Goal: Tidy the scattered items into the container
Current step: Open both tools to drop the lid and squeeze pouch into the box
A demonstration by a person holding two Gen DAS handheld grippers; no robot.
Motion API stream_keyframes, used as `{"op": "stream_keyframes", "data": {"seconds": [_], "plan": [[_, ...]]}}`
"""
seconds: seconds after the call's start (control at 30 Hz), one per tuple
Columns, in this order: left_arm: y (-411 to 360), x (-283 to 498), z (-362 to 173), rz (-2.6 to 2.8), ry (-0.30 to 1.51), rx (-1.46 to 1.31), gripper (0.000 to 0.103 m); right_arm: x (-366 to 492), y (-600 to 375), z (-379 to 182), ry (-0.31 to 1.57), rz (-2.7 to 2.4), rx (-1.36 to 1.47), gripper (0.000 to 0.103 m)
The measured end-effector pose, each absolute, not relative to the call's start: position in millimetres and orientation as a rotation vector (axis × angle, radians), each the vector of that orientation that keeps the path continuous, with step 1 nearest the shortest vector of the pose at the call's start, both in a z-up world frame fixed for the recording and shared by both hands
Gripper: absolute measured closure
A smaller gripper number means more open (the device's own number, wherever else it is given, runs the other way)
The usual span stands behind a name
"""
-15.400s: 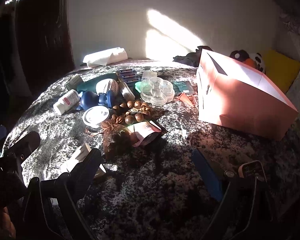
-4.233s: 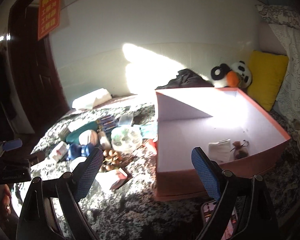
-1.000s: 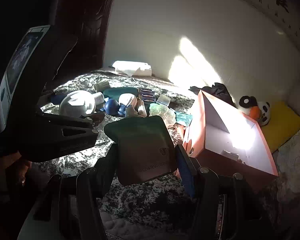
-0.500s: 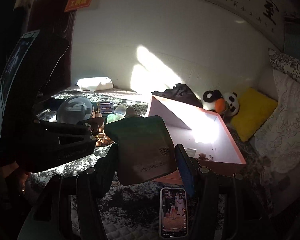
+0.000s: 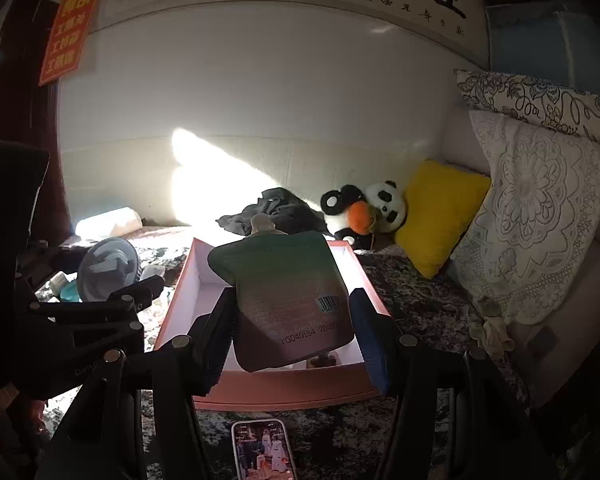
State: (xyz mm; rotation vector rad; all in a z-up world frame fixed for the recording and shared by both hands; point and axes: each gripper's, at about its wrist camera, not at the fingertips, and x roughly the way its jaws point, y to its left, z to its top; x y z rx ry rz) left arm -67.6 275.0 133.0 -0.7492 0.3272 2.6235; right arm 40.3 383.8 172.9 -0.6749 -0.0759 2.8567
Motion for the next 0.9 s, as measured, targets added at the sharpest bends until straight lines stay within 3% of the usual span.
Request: {"op": "stream_keyframes", "data": {"seconds": [0.53,0.63,0.73,0.8,0.9], "plan": [[321,-143,86,2.57,0.34,-0.89,0.038,-75,441,136,0.099,2.793,-0.778,0.044],[321,-152,79,2.561,0.327,-0.918,0.038,-88,454,127,0.17,2.784,-0.803,0.04],[322,-155,79,2.573,0.331,-0.914,0.024,-97,462,116,0.236,2.8,-0.836,0.029],[322,-155,81,2.579,0.327,-0.898,0.016,-102,463,110,0.225,2.783,-0.863,0.029],[323,-152,85,2.58,0.338,-0.878,0.014,-102,462,108,0.204,2.781,-0.848,0.029]]}}
